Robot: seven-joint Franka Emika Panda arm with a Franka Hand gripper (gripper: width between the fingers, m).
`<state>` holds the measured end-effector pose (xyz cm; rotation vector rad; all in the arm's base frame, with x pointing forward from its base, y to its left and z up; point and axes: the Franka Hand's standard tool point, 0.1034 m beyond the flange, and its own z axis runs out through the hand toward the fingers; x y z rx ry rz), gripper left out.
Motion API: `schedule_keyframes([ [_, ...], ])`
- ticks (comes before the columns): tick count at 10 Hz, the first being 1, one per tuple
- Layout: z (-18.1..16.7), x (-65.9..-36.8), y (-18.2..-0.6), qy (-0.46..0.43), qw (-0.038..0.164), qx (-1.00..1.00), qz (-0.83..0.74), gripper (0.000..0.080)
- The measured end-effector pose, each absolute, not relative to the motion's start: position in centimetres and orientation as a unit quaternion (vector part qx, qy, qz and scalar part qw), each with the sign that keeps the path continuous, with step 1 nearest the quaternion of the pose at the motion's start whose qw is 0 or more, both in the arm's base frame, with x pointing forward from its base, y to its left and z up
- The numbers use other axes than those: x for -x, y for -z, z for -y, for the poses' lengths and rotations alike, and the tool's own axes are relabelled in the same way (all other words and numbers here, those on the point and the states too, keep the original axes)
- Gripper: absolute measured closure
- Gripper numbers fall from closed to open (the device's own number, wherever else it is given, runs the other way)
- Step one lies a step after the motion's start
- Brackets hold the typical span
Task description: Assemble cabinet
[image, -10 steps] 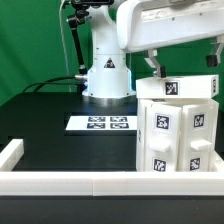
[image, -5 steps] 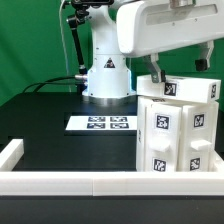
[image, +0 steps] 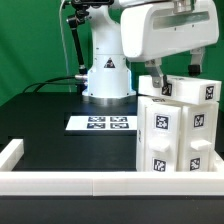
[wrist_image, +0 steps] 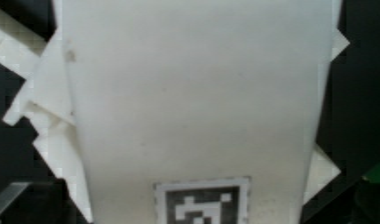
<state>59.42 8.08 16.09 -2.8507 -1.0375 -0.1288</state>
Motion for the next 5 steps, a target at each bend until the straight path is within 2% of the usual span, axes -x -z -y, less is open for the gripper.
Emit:
schedule_keyframes([
  [3,-7.67,-59.50,-15.69,0.041,0.052,0.943,0.325,0.0002],
  [4,-7.44,-59.51,-15.62,0.041,0.052,0.944,0.323,0.0092],
  [5,-7.46,-59.51,-15.62,0.041,0.052,0.944,0.323,0.0092],
])
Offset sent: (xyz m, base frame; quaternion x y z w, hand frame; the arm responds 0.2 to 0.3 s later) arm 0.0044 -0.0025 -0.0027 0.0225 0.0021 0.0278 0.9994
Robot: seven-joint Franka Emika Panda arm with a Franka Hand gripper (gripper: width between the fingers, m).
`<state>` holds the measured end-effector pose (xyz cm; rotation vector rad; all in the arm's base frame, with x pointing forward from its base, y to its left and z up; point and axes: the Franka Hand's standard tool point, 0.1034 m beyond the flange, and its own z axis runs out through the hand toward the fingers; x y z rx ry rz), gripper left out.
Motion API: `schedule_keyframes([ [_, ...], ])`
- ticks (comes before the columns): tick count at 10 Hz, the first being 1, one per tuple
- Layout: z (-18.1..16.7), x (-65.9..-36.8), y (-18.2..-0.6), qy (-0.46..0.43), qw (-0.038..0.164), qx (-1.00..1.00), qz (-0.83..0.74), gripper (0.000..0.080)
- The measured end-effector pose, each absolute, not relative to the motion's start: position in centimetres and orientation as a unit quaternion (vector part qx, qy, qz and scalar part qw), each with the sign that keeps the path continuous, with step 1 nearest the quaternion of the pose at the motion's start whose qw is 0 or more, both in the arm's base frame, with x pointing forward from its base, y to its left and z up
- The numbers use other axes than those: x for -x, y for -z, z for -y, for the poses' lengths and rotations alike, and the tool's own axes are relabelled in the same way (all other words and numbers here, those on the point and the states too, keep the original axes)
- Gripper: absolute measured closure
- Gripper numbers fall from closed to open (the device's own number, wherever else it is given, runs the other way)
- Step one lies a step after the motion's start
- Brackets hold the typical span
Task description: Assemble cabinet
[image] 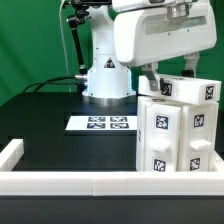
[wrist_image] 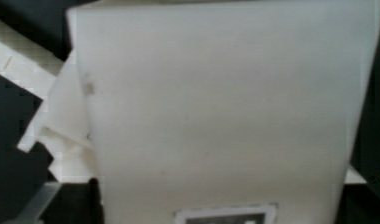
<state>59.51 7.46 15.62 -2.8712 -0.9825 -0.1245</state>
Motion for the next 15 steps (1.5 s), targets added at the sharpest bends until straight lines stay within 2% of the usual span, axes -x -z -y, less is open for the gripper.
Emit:
schedule_keyframes([
  [1,-7.44,-59.52,-15.62,0.041,0.052,0.945,0.321,0.0243],
  [3,-7.44,-59.51,-15.62,0.040,0.053,0.953,0.297,0.0243],
  [9,-7.92,-59.64,-15.54,0.059,0.060,0.996,-0.001,0.0243],
  [11,-8.39,-59.87,-15.56,0.075,0.069,0.988,-0.116,0.0242],
  [15,-8.42,-60.03,-15.60,0.072,0.083,0.964,-0.244,0.0242],
])
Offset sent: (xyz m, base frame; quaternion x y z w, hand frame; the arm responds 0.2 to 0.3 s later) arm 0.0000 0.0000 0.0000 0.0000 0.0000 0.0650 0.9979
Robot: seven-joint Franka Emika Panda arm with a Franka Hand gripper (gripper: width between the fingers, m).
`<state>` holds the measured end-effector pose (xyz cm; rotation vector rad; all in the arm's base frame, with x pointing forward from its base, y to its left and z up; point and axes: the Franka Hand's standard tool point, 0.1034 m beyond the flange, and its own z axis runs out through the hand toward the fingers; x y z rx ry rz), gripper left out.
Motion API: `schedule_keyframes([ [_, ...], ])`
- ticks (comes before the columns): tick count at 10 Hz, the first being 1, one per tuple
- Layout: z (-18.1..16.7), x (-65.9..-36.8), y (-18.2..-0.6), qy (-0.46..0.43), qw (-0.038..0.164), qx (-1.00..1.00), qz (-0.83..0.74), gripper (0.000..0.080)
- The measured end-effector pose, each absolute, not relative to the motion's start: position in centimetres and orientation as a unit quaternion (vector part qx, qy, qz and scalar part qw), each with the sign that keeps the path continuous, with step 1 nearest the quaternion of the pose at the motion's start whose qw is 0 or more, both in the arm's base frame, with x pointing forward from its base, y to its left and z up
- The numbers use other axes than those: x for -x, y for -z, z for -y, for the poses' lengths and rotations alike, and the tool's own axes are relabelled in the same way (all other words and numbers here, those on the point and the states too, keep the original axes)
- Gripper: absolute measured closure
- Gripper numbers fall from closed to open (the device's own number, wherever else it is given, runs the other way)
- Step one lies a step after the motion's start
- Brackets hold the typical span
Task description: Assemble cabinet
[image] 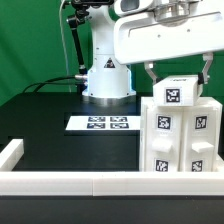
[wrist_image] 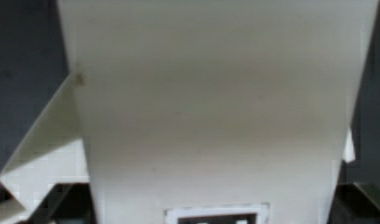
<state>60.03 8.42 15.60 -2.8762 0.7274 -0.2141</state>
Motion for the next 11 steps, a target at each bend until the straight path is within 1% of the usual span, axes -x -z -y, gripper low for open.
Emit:
schedule_keyframes([
  [3,-8.43,-60.04,-15.60,0.063,0.092,0.934,-0.339,0.0242],
  [5,-8.58,-59.81,-15.79,0.054,0.103,0.882,-0.456,0.0242],
  [9,-8.54,-59.70,-15.70,0.026,0.121,0.774,-0.621,0.0242],
  [11,-8.27,-59.73,-15.56,0.014,0.129,0.730,-0.671,0.0242],
])
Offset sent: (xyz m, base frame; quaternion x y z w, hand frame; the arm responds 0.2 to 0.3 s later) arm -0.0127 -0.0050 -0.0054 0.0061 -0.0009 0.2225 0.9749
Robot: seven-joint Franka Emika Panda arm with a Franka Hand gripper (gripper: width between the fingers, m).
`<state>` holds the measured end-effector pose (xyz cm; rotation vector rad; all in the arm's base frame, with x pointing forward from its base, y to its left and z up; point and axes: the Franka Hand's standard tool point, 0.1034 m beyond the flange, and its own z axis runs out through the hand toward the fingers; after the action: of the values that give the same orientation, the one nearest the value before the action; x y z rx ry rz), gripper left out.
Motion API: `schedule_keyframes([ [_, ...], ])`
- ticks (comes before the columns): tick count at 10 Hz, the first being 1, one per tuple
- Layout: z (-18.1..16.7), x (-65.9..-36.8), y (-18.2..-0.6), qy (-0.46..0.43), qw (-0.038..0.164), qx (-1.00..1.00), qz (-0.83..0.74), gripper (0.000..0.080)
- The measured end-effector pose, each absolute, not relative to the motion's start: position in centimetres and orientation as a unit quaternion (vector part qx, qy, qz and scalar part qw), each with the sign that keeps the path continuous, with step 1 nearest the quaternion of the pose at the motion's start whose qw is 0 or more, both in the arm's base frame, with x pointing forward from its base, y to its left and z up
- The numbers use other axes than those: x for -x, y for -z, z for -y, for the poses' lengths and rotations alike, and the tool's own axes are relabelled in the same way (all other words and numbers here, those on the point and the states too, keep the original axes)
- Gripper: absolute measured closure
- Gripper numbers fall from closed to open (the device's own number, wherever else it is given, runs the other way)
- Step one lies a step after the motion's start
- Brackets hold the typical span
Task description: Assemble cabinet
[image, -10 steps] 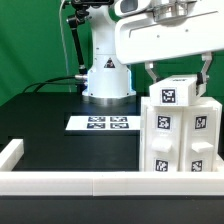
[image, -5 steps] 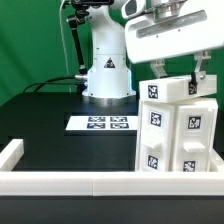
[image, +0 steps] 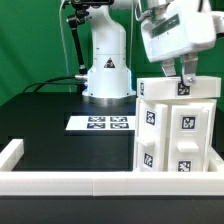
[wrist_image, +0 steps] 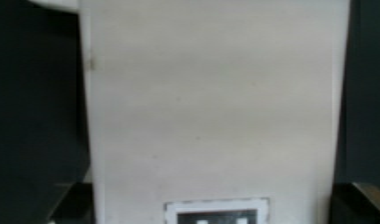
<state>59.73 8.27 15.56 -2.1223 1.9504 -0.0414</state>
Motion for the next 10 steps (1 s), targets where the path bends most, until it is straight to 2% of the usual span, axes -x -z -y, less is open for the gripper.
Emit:
schedule_keyframes([
  [2,-8.05,-59.78,-15.55,-0.003,0.136,0.667,-0.733,0.0242],
  [7,-7.68,-59.75,-15.58,-0.039,0.126,0.543,-0.829,0.0242],
  [10,-7.56,-60.04,-15.63,-0.045,0.130,0.503,-0.853,0.0242],
])
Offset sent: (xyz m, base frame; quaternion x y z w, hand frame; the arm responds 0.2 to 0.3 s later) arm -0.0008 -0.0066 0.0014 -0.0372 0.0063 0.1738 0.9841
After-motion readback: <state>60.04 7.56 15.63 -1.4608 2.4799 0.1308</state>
